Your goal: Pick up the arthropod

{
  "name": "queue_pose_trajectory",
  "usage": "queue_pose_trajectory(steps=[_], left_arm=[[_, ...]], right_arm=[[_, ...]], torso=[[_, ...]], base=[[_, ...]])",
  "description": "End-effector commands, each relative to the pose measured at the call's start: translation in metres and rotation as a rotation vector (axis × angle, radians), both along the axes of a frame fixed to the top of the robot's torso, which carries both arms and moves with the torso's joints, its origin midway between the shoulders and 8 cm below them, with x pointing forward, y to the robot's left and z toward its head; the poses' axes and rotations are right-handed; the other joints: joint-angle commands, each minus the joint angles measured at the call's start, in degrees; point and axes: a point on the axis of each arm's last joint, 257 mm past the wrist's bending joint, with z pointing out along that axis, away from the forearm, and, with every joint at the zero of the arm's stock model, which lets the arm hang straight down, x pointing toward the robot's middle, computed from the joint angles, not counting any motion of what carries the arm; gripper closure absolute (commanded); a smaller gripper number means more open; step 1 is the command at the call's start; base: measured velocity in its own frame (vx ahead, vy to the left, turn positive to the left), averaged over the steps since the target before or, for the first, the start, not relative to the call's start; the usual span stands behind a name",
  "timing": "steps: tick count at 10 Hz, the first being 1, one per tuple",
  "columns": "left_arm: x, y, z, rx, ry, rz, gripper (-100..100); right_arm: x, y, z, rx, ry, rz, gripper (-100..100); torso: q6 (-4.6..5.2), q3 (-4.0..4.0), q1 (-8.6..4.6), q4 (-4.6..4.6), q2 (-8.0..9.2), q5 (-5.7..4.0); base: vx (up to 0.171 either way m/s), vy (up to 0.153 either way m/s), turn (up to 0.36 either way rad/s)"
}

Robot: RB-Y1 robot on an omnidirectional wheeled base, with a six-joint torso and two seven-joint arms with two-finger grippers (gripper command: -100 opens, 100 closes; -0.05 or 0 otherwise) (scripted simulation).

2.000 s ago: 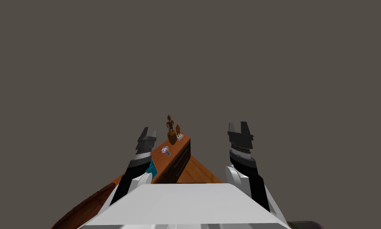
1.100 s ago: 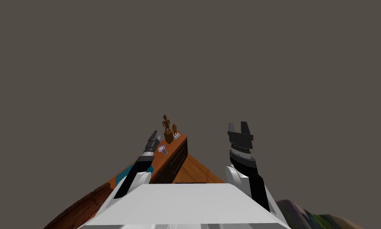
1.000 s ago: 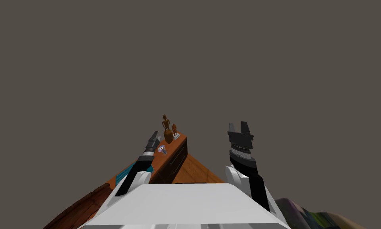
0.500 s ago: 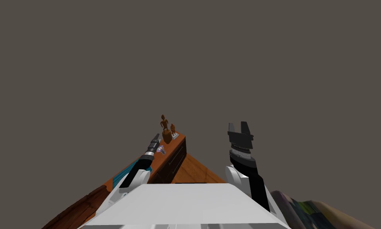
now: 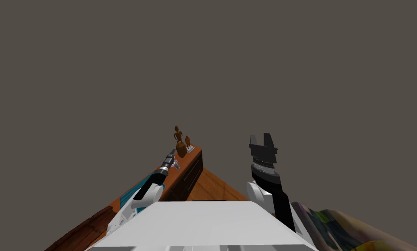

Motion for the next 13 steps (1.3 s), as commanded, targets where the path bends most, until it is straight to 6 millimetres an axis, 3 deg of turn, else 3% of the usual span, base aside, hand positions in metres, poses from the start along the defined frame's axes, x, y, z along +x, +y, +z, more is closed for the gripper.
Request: queue_pose_trajectory(steps=[1, 8, 13], left_arm=[[0.001, 0.007, -0.016, 0.011, 0.043, 0.006, -100], [0.004, 0.044, -0.093, 0.071, 0.282, 0.021, -100], [-0.002, 0.062, -0.135, 0.090, 0.409, 0.029, -100]], right_arm=[[0.000, 0.000, 0.000, 0.000, 0.000, 0.000, 0], [0.000, 0.000, 0.000, 0.000, 0.000, 0.000, 0], [0.000, 0.000, 0.000, 0.000, 0.000, 0.000, 0]], torso=[[0.00, 0.00, 0.00, 0.00, 0.00, 0.00], [-0.02, -0.02, 0.02, -0.01, -0.04, 0.00], [-0.01, -0.03, 0.04, -0.01, -0.06, 0.01]], base=[[-0.014, -0.005, -0.037], [-0.009, -0.004, -0.059], [-0.002, 0.003, -0.062]])
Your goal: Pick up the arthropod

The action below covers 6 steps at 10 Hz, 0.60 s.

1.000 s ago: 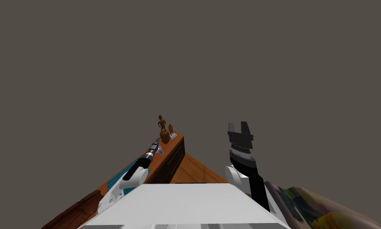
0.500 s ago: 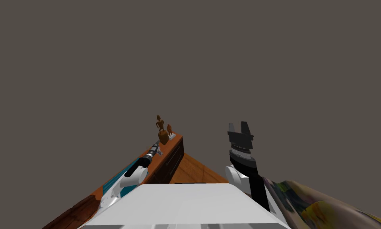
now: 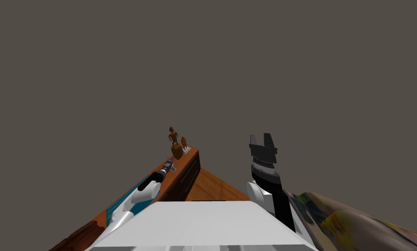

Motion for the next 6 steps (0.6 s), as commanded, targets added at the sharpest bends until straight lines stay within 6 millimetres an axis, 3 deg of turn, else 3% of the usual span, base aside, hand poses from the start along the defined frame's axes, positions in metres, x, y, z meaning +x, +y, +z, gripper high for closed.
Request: queue_pose_trajectory(steps=[1, 6], left_arm=[[-0.001, 0.006, -0.018, 0.008, 0.060, -0.002, -100], [-0.015, 0.022, -0.066, 0.015, 0.220, -0.002, -100]], right_arm=[[0.000, 0.000, 0.000, 0.000, 0.000, 0.000, 0], [0.000, 0.000, 0.000, 0.000, 0.000, 0.000, 0]], torso=[[0.00, 0.00, 0.00, 0.00, 0.00, 0.00], [0.00, -0.03, 0.03, -0.01, -0.05, 0.01]], base=[[0.002, 0.005, -0.072], [0.009, 0.011, -0.084]])
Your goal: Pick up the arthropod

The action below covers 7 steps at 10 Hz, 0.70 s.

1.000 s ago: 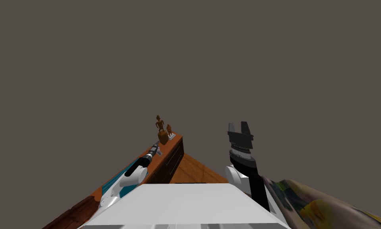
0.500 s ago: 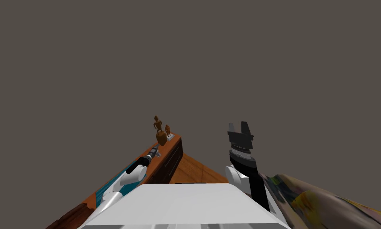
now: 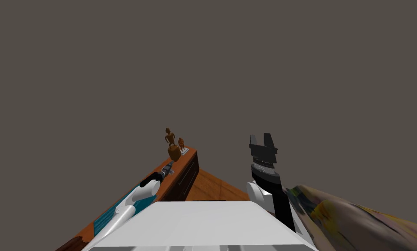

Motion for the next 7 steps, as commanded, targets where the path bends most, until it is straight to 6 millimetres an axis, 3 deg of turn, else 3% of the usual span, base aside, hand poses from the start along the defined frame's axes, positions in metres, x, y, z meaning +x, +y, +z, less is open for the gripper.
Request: queue_pose_trajectory(steps=[1, 7], left_arm=[[-0.009, 0.005, -0.016, 0.002, 0.045, 0.008, -100], [-0.032, 0.015, -0.066, -0.008, 0.226, -0.001, -100]], right_arm=[[0.000, 0.000, 0.000, 0.000, 0.000, 0.000, 0], [0.000, 0.000, 0.000, 0.000, 0.000, 0.000, 0]], torso=[[0.00, 0.00, 0.00, 0.00, 0.00, 0.00], [0.00, -0.01, 0.03, 0.00, -0.02, 0.00]], base=[[0.008, 0.014, -0.048], [0.016, 0.021, -0.082]])
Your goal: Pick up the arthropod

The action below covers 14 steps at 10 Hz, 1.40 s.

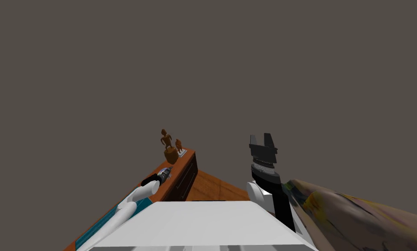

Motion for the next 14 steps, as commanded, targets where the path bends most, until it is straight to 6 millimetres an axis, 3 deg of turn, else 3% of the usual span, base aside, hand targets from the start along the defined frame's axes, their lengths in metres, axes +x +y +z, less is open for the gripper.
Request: queue_pose_trajectory(steps=[1, 6, 14], left_arm=[[-0.011, 0.003, -0.013, 0.000, 0.047, 0.007, -100], [-0.042, 0.010, -0.051, -0.015, 0.207, 0.003, -100], [-0.077, 0.024, -0.077, -0.021, 0.355, 0.008, -100]], right_arm=[[0.000, 0.000, 0.000, 0.000, 0.000, 0.000, 0], [0.000, 0.000, 0.000, 0.000, 0.000, 0.000, 0], [0.000, 0.000, 0.000, 0.000, 0.000, 0.000, 0]], torso=[[0.00, 0.00, 0.00, 0.00, 0.00, 0.00], [-0.01, 0.00, -0.01, 0.00, -0.01, 0.00], [-0.02, 0.01, 0.09, 0.00, 0.02, 0.02]], base=[[0.019, 0.033, -0.058], [0.024, 0.039, -0.091], [0.022, 0.044, -0.062]])
